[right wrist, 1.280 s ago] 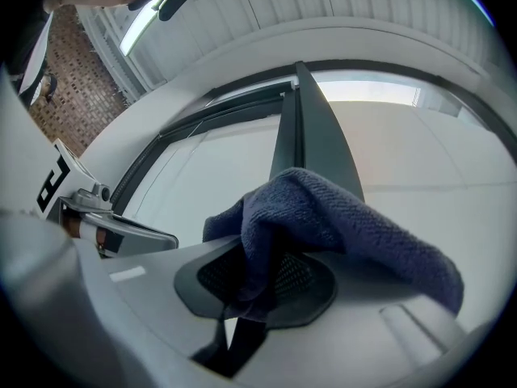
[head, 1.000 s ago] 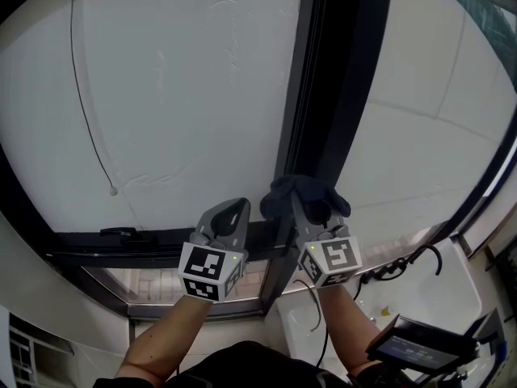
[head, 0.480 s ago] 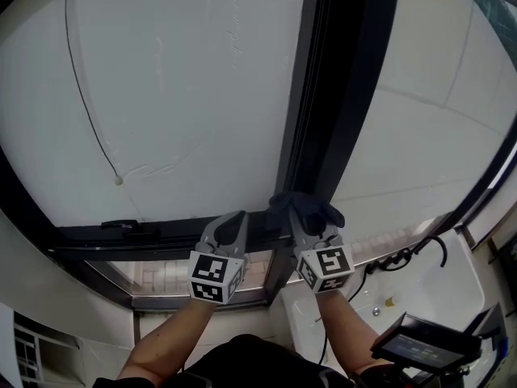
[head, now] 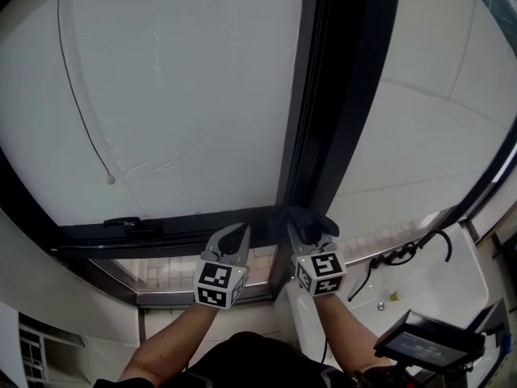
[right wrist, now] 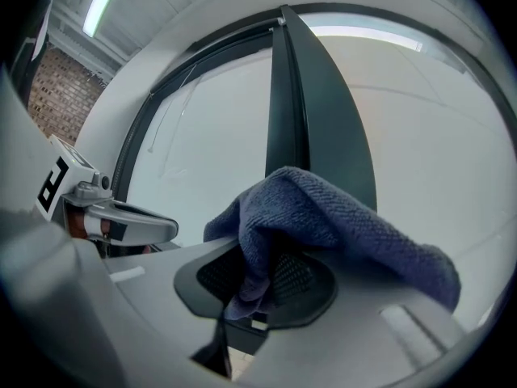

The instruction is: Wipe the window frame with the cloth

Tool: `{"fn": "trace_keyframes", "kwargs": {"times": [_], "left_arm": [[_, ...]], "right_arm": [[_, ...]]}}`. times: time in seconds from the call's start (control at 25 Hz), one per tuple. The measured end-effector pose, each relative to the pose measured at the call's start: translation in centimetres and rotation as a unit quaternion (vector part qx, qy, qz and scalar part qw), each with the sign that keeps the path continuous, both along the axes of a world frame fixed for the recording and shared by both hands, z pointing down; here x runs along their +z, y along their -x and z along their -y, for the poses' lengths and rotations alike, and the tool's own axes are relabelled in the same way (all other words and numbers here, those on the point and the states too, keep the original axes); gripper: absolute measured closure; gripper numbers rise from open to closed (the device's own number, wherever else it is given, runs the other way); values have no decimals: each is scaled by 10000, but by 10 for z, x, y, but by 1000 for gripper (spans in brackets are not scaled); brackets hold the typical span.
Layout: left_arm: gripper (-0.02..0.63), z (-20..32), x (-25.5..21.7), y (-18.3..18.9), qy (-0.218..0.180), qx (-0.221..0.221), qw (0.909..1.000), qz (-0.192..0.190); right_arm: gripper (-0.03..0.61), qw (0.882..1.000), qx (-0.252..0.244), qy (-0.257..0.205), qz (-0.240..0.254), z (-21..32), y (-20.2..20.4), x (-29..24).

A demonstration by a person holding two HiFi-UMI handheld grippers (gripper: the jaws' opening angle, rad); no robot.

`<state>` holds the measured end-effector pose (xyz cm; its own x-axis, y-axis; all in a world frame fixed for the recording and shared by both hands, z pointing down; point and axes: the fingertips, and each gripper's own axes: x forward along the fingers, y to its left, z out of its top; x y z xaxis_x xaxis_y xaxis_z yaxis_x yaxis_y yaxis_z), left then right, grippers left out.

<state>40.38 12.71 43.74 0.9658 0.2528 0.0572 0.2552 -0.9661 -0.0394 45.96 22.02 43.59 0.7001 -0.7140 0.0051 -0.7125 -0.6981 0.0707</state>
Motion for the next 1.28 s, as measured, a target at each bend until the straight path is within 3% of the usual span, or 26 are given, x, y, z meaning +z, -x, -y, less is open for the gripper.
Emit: {"fn": "trace_keyframes", "kwargs": {"times": [0.4,0.72,1.08,1.28], "left_arm": [[620,2,31,3,-20,-74,9993,353],[620,-3,54,9,68,-106,9982,585],[620,-11,62,14,223,-95,9982,547],[620,13,56,21,228,-440,9975,505]], "right_arm": [[505,9962,111,357,780,4,-1,70],[505,9951,145,434,872,7,-2,83],[505,9920,-45,428,1183,9,11,83],[505,9881,-249,319,1482,10,30,88]]}}
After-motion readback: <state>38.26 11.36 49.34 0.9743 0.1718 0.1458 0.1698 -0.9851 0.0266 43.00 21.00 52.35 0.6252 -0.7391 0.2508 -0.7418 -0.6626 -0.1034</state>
